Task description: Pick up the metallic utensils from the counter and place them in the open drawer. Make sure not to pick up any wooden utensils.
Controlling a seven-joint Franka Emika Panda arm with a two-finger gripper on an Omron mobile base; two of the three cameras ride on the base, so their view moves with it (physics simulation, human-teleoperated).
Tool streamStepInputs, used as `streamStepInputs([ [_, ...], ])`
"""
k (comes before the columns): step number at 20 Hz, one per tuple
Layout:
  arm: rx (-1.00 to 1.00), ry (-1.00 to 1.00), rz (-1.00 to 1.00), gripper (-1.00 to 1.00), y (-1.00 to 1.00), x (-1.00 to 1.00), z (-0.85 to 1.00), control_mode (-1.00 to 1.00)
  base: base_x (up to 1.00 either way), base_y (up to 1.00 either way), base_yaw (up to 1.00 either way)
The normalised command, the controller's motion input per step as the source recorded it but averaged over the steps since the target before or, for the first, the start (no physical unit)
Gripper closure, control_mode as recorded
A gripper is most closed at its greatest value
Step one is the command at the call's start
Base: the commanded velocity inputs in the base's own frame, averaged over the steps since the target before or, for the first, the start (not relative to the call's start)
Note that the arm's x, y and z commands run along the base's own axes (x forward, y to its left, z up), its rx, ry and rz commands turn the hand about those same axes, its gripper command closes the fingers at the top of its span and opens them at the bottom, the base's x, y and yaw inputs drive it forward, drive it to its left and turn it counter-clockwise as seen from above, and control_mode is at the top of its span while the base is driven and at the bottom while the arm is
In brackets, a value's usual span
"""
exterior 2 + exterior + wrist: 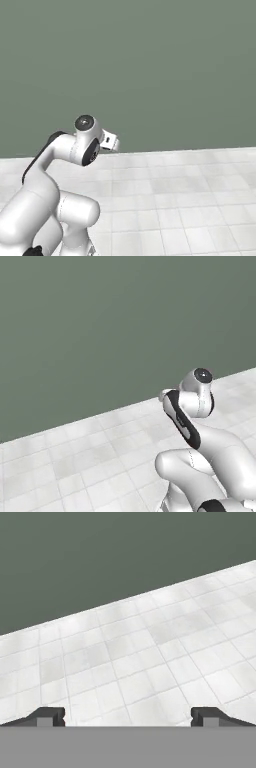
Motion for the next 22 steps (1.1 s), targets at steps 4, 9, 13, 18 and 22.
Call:
streamStepInputs([
  [4, 0.00, 0.00, 0.00, -1.00, 0.00, 0.00, 0.00, 1.00, 0.91, -0.37, -0.44],
  [9, 0.00, 0.00, 0.00, -1.00, 0.00, 0.00, 0.00, 1.00, 0.68, -0.52, -0.54],
  [13, 0.00, 0.00, 0.00, -1.00, 0.00, 0.00, 0.00, 1.00, 0.66, -0.50, -0.60],
  [18, 0.00, 0.00, 0.00, -1.00, 0.00, 0.00, 0.00, 1.00, 0.65, -0.44, -0.62],
  [22, 0.00, 0.00, 0.00, -1.00, 0.00, 0.00, 0.00, 1.00, 0.71, -0.35, -0.63],
])
